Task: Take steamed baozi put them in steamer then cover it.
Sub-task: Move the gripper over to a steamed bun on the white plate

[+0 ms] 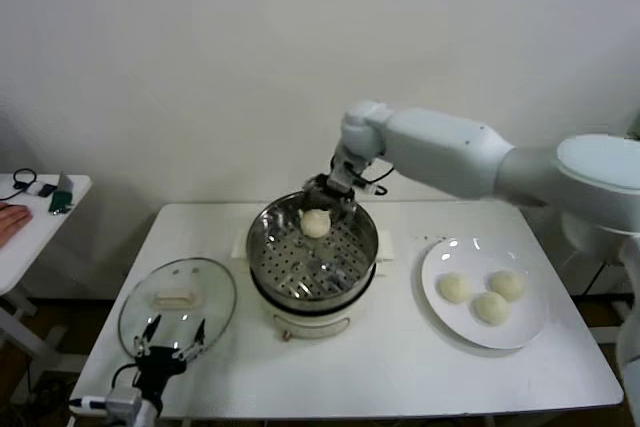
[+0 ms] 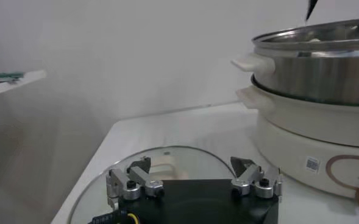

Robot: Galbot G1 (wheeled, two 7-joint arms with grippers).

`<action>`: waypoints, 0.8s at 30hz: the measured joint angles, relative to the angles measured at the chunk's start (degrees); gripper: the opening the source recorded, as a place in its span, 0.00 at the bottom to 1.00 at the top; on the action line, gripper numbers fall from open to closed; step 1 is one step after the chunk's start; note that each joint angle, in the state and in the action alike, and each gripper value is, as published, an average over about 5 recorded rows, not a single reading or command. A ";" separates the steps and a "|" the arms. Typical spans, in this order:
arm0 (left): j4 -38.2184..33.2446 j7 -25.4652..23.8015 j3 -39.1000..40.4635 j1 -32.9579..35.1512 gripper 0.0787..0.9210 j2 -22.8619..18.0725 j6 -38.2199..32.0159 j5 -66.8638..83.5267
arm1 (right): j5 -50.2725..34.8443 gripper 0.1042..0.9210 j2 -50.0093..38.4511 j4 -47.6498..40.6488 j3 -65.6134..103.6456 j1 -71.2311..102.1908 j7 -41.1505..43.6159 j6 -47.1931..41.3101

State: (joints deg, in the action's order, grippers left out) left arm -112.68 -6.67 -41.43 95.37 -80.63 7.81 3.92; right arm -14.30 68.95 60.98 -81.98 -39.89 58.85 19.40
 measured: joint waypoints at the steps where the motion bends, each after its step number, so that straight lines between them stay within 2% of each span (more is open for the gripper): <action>1: 0.04 0.00 0.00 0.00 0.88 -0.02 0.00 -0.05 | -2.59 0.88 -1.39 0.83 -1.12 -1.40 0.54 -1.43; 6: 0.31 0.01 0.04 -0.10 0.88 0.04 -0.03 -0.15 | -13.22 0.88 -9.40 5.65 -7.85 -7.15 1.31 -10.37; 11: 0.85 0.03 0.14 -0.30 0.88 0.41 -0.22 -0.16 | -18.47 0.88 -18.21 11.08 -13.69 -9.45 0.03 -19.25; 17: 1.14 0.05 0.13 -0.50 0.88 0.46 -0.34 -0.16 | -19.52 0.88 -26.16 15.63 -16.68 -7.84 -2.82 -26.76; 24: 1.30 0.15 -0.31 -0.14 0.88 0.44 -0.76 0.01 | -16.90 0.88 -30.46 16.82 -14.90 -0.87 -5.20 -31.55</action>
State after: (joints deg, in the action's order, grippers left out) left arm -111.39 -6.51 -41.74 95.23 -80.19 7.05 3.94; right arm -31.21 38.49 77.80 -96.88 -40.76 53.65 -12.15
